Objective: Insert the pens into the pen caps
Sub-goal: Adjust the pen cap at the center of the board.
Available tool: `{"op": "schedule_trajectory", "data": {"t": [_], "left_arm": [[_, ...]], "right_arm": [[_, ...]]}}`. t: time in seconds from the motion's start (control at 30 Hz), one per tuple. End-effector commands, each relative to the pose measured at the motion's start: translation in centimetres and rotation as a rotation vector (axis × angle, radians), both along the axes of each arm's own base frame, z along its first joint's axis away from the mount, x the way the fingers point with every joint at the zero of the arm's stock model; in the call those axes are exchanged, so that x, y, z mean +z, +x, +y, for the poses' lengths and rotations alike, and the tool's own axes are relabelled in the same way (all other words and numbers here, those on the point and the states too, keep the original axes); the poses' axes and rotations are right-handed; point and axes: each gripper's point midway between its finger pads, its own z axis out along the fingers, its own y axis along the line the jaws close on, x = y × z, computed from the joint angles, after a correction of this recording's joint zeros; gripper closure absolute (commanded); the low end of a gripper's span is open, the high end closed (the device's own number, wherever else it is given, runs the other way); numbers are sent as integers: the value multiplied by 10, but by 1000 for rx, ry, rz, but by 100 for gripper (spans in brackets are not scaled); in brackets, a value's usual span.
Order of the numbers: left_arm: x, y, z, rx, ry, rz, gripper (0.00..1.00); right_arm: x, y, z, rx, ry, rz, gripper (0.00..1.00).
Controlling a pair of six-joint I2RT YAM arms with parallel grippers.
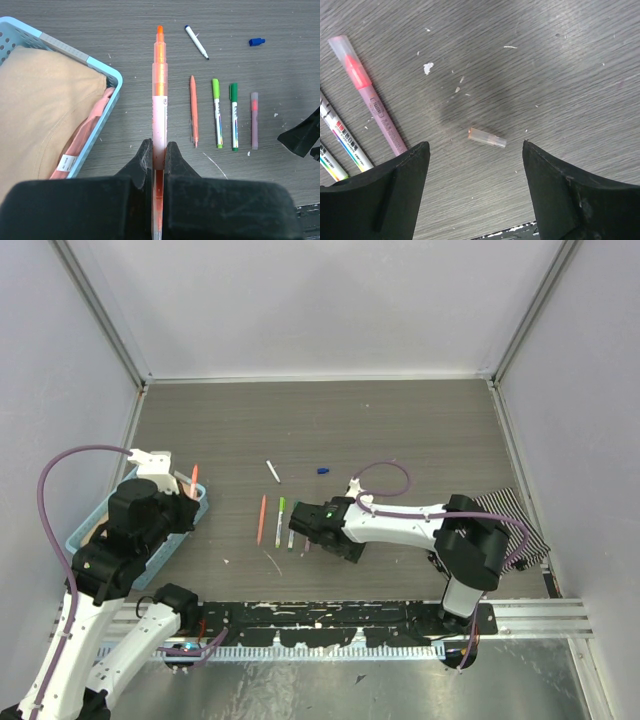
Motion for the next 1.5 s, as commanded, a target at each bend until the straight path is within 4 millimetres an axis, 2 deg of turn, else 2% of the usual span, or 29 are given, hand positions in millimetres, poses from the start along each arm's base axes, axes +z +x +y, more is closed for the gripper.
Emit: {"op": "schedule_trajectory", "data": {"t": [0.0, 0.13, 0.33, 0.63, 1.03, 1.3, 1.47], "left_arm": [[5, 3, -2, -10, -10, -30, 100], [5, 2, -1, -9, -9, -32, 100], [5, 2, -1, -9, -9, -34, 100], [5, 2, -2, -12, -10, -35, 100], [6, 2, -1, -10, -10, -38, 100], [6, 2, -1, -10, -9, -35, 100], [5, 3, -2, -11, -9, -34, 100]], "right_arm": [[5, 2, -7, -61, 1, -32, 22], [-5, -2, -7, -66, 6, -4, 26], [-7, -3, -8, -71, 14, 1, 28], [-20, -7, -3, -60, 15, 41, 34], [-31, -5, -6, -55, -26, 62, 39], [-34, -5, -11, -49, -34, 59, 55], [-35, -4, -10, -18, -26, 47, 74]]}}
